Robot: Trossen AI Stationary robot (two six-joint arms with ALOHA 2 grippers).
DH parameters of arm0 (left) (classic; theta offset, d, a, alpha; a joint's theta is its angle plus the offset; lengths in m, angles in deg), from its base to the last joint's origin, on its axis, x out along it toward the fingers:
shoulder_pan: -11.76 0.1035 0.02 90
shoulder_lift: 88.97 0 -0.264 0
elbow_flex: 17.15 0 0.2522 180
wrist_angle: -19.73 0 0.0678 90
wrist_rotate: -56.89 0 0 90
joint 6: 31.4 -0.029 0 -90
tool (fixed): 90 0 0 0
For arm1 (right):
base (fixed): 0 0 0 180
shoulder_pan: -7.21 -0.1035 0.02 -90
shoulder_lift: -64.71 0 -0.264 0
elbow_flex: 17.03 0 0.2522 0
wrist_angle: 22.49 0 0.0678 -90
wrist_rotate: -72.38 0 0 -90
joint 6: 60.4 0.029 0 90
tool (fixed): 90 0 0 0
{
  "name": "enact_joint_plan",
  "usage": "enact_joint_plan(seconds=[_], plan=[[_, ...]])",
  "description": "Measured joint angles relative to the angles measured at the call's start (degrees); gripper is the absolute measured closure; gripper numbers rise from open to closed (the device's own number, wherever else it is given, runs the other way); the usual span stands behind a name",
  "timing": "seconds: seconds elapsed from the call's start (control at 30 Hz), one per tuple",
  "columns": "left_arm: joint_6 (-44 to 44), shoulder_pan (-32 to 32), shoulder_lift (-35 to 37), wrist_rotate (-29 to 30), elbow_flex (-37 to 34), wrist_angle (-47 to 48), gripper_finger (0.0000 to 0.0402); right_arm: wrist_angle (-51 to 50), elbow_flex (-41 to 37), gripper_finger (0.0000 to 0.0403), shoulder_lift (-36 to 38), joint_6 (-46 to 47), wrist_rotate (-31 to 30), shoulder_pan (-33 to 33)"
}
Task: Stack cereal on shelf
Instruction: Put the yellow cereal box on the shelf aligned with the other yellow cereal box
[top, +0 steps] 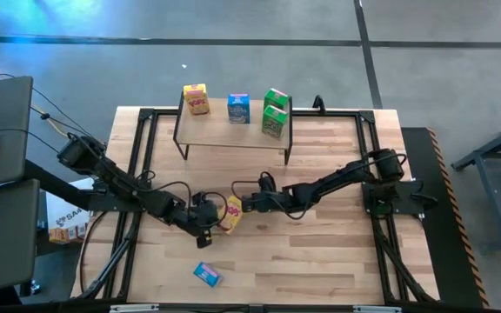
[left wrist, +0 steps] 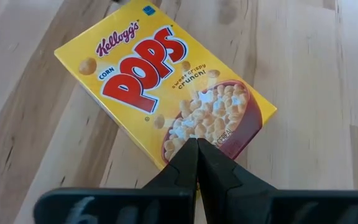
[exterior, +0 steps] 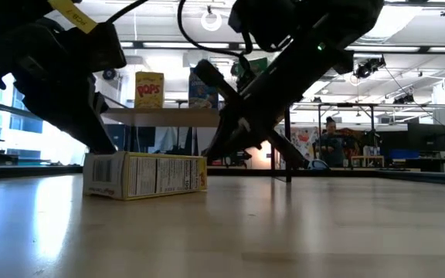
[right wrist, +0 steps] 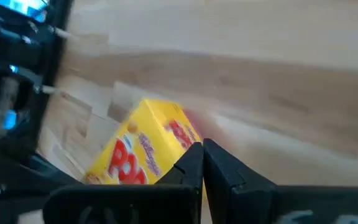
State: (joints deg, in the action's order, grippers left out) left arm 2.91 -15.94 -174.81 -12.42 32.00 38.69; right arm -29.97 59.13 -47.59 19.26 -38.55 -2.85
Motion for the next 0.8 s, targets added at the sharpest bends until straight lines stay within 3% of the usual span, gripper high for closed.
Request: enact_joint_plan(seconds=[0.4,0.8], plan=[[-2.28,0.33,-0.07,-1.26,-0.07,-0.79,0.0401,4.52,0.11,0.0403,-2.35,0.78,1.91,-0.21],[-4.57,0.09,-0.07,-2.17,-0.07,-0.36,0.0401,10.18,0.13,0.0403,0.57,-2.01,2.09,-2.20]])
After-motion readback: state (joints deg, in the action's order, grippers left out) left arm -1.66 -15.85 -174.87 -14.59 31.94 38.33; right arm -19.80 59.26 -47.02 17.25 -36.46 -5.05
